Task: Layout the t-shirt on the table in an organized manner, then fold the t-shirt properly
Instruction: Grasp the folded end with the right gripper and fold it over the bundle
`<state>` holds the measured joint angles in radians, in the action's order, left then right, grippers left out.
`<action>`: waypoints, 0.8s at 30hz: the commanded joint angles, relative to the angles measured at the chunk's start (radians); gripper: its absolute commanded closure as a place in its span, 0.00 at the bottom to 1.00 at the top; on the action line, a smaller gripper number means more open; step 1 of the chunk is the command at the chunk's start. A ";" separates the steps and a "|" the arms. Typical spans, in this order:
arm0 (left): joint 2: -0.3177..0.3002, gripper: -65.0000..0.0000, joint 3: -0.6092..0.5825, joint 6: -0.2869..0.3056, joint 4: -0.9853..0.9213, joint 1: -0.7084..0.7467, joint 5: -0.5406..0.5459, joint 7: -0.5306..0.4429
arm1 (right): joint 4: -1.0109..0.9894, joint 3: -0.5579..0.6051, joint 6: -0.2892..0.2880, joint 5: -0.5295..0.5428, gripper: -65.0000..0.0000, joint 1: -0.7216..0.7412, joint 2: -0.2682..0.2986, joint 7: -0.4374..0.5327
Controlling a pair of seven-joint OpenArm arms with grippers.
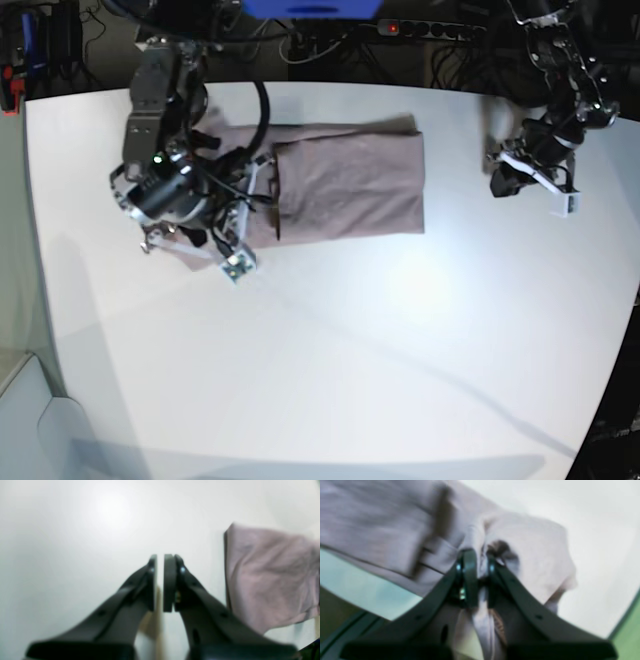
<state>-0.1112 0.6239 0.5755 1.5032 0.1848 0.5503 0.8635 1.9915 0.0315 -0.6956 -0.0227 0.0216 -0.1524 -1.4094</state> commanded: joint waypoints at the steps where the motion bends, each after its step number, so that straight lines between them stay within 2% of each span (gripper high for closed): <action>1: 0.001 0.93 -0.019 0.007 0.017 -0.017 -0.002 -0.013 | 0.021 0.028 -0.003 0.005 1.00 0.018 -0.005 0.013; 4: 0.021 0.93 -0.068 0.007 0.017 -0.017 -0.055 -0.013 | 0.021 0.106 -0.003 0.005 1.00 0.018 -0.005 0.013; 14: 0.110 0.93 -0.082 0.007 0.015 -0.060 -0.160 -0.013 | 0.018 0.318 -0.003 0.007 1.00 0.042 -0.005 0.015; 24: 0.133 0.93 -0.082 0.007 0.015 -0.064 -0.184 -0.013 | -0.044 0.466 -0.003 0.007 1.00 0.065 -0.005 0.097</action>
<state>0.0280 0.5415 0.5762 1.5032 0.1318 0.3481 0.8661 1.9324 0.4969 -0.6956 -0.0254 0.0719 -0.1471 -1.3342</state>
